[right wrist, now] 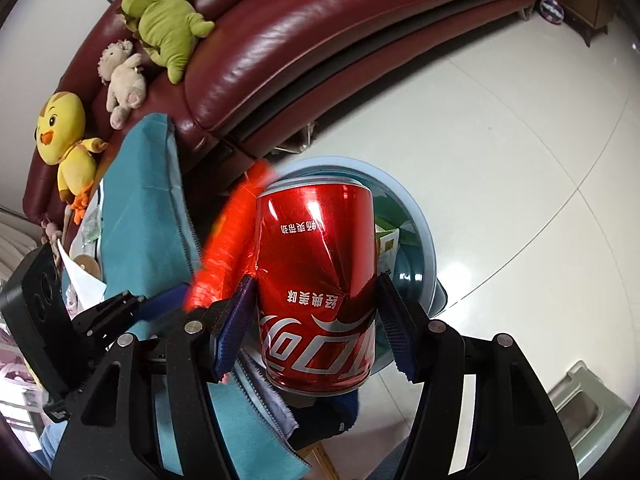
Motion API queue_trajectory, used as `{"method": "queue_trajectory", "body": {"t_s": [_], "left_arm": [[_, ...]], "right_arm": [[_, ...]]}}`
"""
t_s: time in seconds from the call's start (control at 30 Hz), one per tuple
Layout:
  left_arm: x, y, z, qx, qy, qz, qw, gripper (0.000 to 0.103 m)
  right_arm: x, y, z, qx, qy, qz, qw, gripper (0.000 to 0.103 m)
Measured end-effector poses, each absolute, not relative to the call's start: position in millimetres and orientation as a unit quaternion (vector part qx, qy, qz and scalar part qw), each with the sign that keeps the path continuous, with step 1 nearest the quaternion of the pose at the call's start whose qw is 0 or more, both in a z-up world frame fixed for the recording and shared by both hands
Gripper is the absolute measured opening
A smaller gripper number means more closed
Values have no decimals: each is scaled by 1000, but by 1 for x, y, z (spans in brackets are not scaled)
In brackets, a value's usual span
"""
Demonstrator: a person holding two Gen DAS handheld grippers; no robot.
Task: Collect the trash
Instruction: 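Open both tools to drop the bag and can into the bin, then move both open tools back over the table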
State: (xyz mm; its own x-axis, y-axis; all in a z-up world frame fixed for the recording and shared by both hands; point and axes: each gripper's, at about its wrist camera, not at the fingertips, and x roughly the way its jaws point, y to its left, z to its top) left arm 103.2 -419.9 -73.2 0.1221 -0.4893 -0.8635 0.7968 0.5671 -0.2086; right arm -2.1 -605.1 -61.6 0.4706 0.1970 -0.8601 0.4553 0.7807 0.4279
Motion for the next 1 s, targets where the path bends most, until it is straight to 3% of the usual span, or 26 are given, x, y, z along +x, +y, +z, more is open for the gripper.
{"method": "queue_trajectory", "body": {"t_s": [0.4, 0.5, 1.0], "left_arm": [[120, -376, -63, 118, 502, -406, 754, 86], [121, -365, -59, 110, 502, -401, 758, 87], [115, -314, -39, 91, 493, -389, 773, 88]], "right_arm": [[21, -591, -77, 314, 531, -65, 784, 59], [25, -588, -80, 316, 539, -62, 778, 73], [19, -566, -65, 304, 540, -72, 781, 77]]}}
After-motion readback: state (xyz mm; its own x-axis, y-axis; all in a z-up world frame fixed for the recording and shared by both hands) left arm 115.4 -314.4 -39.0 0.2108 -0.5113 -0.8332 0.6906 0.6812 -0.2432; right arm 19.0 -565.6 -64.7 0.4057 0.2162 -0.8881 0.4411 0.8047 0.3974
